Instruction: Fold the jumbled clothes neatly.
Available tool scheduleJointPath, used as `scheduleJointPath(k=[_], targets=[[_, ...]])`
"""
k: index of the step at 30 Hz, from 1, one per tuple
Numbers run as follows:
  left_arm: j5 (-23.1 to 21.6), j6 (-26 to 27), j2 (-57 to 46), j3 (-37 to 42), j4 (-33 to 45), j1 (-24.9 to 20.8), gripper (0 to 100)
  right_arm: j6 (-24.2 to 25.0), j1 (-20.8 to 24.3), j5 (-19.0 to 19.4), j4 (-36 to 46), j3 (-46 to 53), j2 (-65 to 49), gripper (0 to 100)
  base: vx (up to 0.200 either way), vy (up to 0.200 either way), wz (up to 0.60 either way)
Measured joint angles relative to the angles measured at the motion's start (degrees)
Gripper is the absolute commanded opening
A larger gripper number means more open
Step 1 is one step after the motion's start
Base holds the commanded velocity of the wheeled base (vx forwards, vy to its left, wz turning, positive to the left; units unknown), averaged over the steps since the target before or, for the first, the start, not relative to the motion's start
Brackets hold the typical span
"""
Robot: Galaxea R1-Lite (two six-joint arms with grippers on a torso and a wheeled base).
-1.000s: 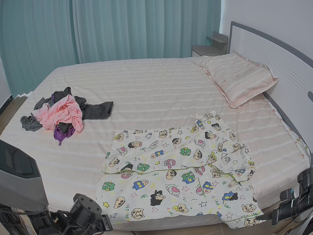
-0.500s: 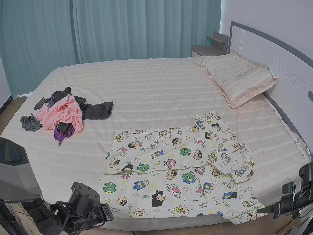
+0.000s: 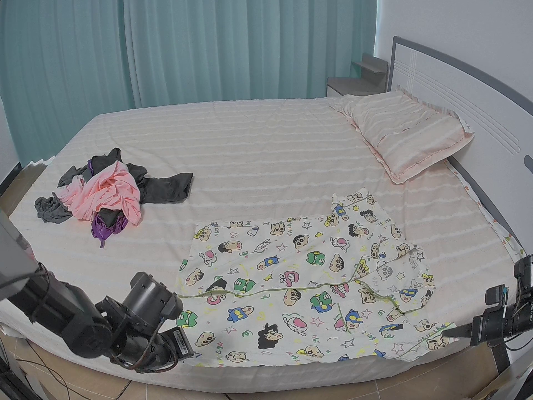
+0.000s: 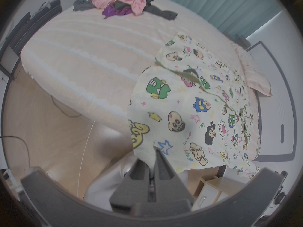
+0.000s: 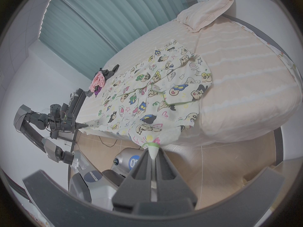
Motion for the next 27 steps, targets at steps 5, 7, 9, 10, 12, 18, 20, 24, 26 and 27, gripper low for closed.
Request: scheduleJointPath(k=[5,7,9,10,12,18,20,24,26,27], targets=[[-7.7,-1.0,-0.8,-7.8,10.8,1.9,0,1.5,0.0,0.1,0.0,-2.7,1.3,0,0.0,0.0,0.0],[-8.7,-1.2,-0.6,-9.6,11.8,2.9,0,1.9,0.0,0.1,0.0,-3.8,2.0,0,0.0,0.0,0.0],[-9.0,-1.3,0.0,-11.0,12.2,4.0,0,2.1,0.0,0.1,0.0,-4.7,2.8,0,0.0,0.0,0.0],[-9.1,-1.3,0.4,-11.5,12.3,4.5,0,2.1,0.0,0.1,-0.1,-5.1,3.1,0,0.0,0.0,0.0],[-9.2,-1.4,1.4,-12.7,12.4,6.0,0,2.2,0.0,0.1,-0.1,-5.9,4.0,0,0.0,0.0,0.0],[-10.4,-1.5,3.5,-15.2,12.3,9.0,0,2.3,0.0,0.1,-0.2,-7.7,6.5,0,0.0,0.0,0.0],[-11.2,-1.5,3.9,-16.1,12.2,10.2,0,2.3,0.0,0.0,-0.2,-8.6,7.4,0,0.0,0.0,0.0],[-12.4,-1.6,4.7,-18.1,12.2,12.4,0,2.4,0.0,0.0,-0.3,-10.6,9.7,0,0.0,0.0,0.0],[-12.6,-1.6,5.3,-18.9,12.1,13.2,0,2.4,0.0,0.0,-0.3,-11.5,10.5,0,0.0,0.0,0.0],[-12.7,-1.6,5.6,-19.3,12.1,13.6,0,2.5,0.0,0.0,-0.3,-12.0,11.0,0,0.0,0.0,0.0]])
